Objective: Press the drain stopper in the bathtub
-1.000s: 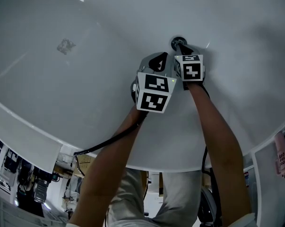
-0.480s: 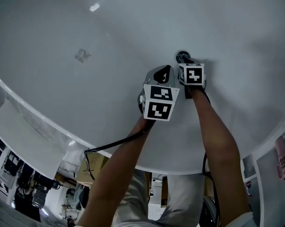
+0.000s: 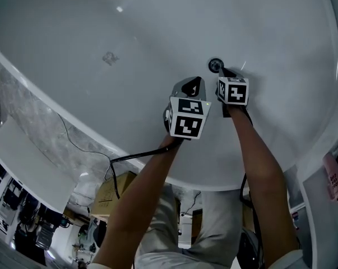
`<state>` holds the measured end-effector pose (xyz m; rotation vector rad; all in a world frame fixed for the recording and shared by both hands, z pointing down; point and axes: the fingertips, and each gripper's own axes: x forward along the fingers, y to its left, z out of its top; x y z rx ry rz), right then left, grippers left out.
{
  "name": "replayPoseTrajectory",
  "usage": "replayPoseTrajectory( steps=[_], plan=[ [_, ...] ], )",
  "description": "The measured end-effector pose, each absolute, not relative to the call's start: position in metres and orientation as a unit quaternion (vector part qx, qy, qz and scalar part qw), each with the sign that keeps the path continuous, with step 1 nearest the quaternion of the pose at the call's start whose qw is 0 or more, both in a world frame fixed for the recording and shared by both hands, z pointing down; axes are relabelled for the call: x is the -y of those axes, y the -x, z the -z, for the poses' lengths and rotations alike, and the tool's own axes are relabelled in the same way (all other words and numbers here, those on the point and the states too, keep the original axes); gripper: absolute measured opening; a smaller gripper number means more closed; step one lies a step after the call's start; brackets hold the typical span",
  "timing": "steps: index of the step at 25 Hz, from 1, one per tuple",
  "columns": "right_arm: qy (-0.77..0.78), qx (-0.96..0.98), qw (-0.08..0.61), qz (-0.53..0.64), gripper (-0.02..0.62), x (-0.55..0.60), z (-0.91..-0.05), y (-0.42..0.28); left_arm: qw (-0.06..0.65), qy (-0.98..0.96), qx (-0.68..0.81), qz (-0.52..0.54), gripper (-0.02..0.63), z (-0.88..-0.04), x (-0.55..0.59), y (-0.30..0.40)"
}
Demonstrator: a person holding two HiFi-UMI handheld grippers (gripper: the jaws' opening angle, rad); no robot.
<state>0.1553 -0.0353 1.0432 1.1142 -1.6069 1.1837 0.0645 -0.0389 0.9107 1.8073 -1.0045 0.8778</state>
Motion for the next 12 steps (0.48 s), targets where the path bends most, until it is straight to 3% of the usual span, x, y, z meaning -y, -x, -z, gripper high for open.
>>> replayPoseTrajectory(
  steps=[12],
  plan=[
    [-0.464, 0.644, 0.392, -0.465, 0.002, 0.031, -0.907, -0.155, 0.408, -0.754, 0.384, -0.343, 0.005, -0.798, 0.033, -0.057]
  ],
)
